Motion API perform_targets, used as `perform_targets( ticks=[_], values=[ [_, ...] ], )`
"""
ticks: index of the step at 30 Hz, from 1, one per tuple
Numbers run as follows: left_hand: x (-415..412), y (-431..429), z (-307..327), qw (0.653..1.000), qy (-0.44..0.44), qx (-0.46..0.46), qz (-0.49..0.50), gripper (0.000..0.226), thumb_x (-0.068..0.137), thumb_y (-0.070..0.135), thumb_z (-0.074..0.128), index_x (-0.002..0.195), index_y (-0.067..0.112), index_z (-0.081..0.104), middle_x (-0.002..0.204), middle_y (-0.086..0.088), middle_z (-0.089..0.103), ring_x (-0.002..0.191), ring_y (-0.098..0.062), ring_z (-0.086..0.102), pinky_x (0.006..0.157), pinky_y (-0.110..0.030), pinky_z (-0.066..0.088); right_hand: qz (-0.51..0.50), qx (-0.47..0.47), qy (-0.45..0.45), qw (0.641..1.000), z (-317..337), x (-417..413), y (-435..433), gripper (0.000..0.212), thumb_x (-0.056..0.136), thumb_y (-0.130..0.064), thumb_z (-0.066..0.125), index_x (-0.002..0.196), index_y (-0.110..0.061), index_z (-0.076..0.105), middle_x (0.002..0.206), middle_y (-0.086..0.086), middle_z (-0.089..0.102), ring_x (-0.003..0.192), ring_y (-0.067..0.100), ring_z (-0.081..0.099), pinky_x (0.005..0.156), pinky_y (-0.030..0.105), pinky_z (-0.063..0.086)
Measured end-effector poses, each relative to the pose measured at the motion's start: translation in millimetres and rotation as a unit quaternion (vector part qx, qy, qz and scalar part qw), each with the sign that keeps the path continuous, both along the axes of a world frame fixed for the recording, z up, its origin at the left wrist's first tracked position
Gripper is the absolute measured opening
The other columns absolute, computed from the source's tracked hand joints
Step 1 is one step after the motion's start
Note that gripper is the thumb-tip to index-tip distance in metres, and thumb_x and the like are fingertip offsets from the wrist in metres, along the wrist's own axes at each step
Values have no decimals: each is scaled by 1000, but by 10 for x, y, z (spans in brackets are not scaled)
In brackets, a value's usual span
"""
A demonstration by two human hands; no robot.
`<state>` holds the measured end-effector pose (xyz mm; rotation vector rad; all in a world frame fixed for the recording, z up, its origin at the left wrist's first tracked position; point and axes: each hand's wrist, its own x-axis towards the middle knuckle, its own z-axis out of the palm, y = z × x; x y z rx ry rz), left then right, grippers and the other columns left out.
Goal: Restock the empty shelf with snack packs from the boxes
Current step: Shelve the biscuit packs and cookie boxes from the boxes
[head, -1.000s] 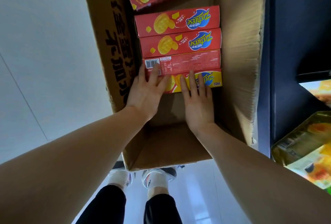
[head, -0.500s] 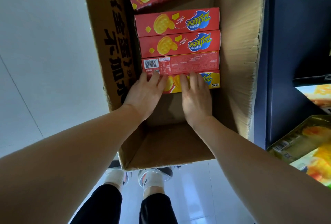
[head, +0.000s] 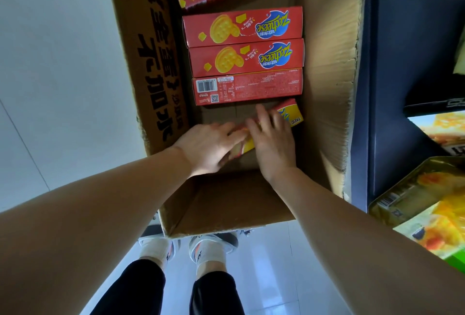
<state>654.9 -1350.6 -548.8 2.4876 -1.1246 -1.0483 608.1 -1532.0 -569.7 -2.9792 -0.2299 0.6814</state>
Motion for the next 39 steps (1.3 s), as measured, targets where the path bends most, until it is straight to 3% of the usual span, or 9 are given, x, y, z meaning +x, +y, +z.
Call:
perform_targets(
  ticks=[3,7,10,17,21,25,29,36,39],
  values=[
    [68,-20,-91,992,-107,-20,60,69,71,19,83,133,10,53,128,-17,54,117,-36,51,96,-48,51,19,-11,39,999,52,-83,34,59,70,-7,81,124,-16,60,126,12,60,128,41,44,107,54,36],
    [241,-78,-171,977,-135,96,135,88,81,16,74,153,10,24,154,-19,26,143,-40,22,118,-53,23,36,2,28,999,92,-170,-65,48,73,-3,77,118,-13,62,118,15,63,132,43,44,114,55,32],
    [332,-168,-195,970,-143,148,126,91,81,17,73,154,8,19,151,-19,25,136,-44,28,111,-55,30,64,17,20,998,108,-214,-149,42,77,-3,72,117,-14,63,116,16,63,127,42,48,114,54,33],
    [433,-237,-220,965,-108,188,149,64,76,19,79,127,11,41,131,-14,42,116,-33,48,91,-42,49,105,11,54,993,-12,-90,-212,50,70,-5,79,118,-11,65,116,19,62,119,43,53,113,53,36],
    [441,-295,-288,983,-62,117,131,89,76,12,77,146,13,23,129,-10,47,107,-32,59,77,-40,54,138,3,64,988,19,-26,-224,51,71,-8,79,120,-13,66,113,15,64,111,39,55,111,51,38],
    [519,-309,-33,985,-71,107,116,87,80,27,75,149,18,24,123,-9,57,101,-33,64,73,-41,53,165,0,45,985,274,4,-180,46,68,-10,79,113,-17,70,102,11,64,96,35,57,95,48,46],
    [567,-252,540,979,-77,133,137,93,80,29,76,152,21,18,131,-12,51,109,-32,59,79,-45,57,147,-41,104,983,913,79,-40,62,67,-17,82,125,-19,60,115,10,57,108,33,52,93,47,41],
    [561,-118,1838,962,-82,118,233,106,80,21,77,155,31,4,130,-15,41,105,-36,58,80,-53,56,-74,-103,219,967,2170,131,15,71,80,-34,73,138,-15,38,135,10,48,124,31,47,104,48,39],
    [522,-58,2523,949,-59,102,294,105,82,14,74,154,39,4,122,-15,41,102,-39,58,79,-54,55,-227,-80,183,953,2813,81,-67,67,81,-37,71,134,-12,40,131,11,50,121,32,51,96,48,45]
  ],
)
